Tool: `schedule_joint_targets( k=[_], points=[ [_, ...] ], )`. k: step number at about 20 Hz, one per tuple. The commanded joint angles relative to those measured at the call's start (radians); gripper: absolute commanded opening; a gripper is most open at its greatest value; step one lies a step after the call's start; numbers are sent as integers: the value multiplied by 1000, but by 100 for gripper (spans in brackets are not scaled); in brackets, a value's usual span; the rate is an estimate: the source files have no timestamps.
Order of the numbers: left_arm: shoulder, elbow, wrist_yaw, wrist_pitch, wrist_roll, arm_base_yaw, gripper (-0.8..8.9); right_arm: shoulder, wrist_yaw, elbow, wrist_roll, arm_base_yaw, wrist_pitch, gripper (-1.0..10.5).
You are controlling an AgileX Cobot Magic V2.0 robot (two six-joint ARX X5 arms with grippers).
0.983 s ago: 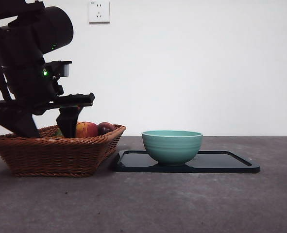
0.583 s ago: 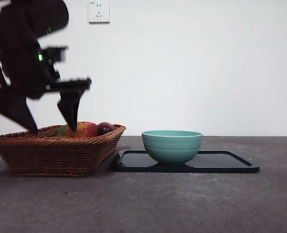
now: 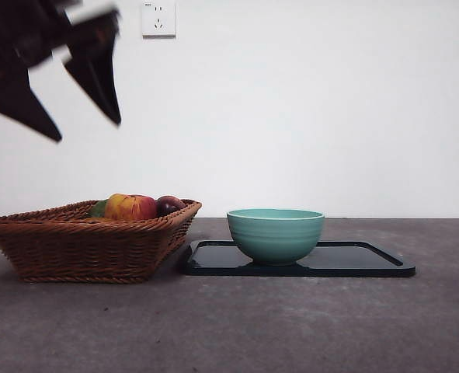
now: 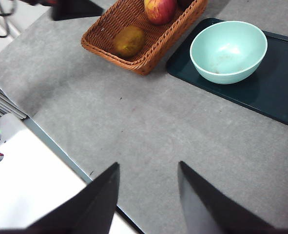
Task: Pick up the wifruite, put it on the bowl, pick up the plate, put it on desk
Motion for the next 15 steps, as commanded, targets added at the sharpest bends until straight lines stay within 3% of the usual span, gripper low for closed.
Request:
schedule_joint_targets(
  k=[1, 11, 15],
  points=[
    [-60, 19, 111, -42, 80, -6, 406, 4, 5, 9, 12, 6, 11, 191],
    [-233, 19, 407, -192, 192, -6, 404, 4, 5, 9, 23, 6, 11, 191],
    [-267, 19, 463, -239, 237, -6, 404, 4, 5, 9, 37, 6, 11, 191]
  ],
)
